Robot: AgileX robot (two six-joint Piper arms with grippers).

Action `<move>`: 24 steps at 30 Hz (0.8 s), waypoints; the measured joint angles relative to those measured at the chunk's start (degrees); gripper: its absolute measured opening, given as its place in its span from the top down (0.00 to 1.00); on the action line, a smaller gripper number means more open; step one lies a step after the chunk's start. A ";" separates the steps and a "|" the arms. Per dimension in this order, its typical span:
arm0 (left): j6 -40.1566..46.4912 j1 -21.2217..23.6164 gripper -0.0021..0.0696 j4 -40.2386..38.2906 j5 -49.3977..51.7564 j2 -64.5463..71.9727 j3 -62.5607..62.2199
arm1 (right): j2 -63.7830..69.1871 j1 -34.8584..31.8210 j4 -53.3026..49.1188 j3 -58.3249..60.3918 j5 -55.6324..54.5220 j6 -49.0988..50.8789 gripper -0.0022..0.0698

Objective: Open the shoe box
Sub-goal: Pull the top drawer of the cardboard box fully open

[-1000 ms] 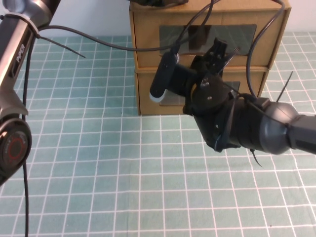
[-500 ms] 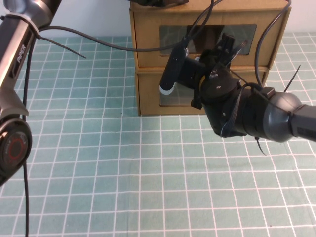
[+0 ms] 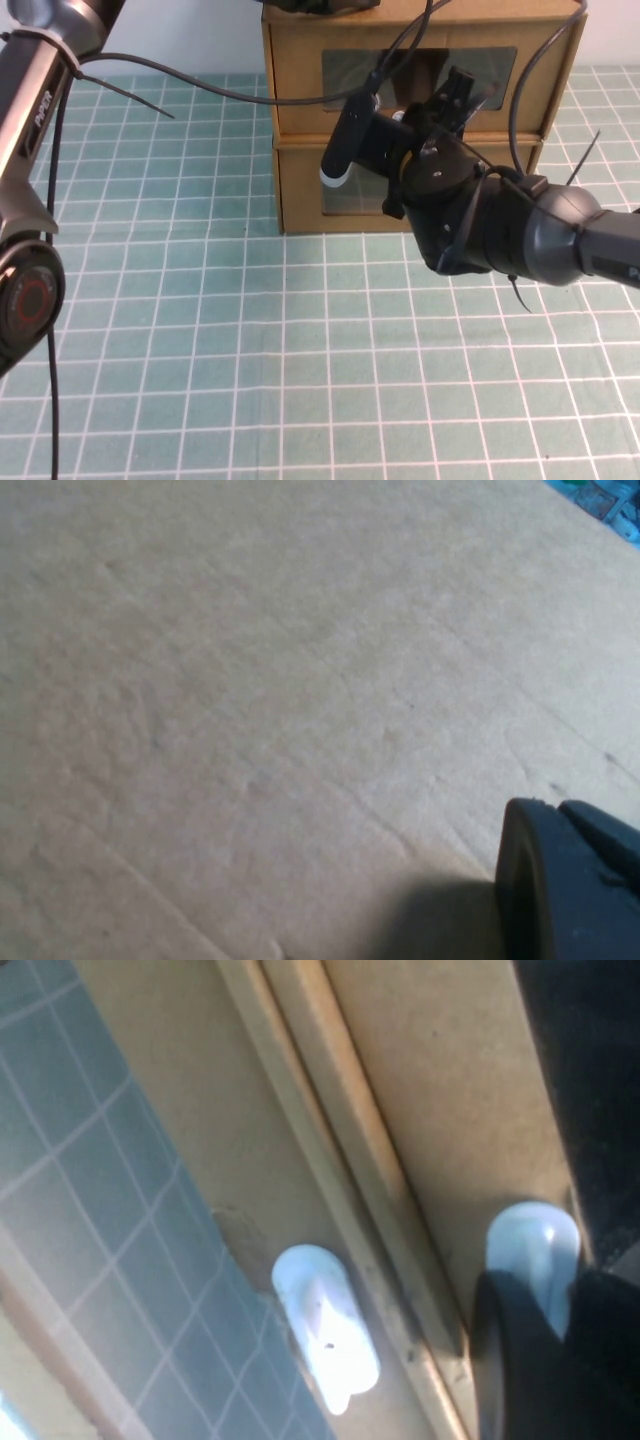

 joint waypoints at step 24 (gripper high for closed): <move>-1.47 -0.35 0.98 -0.72 4.46 -0.35 0.00 | -21.95 17.15 0.40 27.13 8.28 13.24 0.92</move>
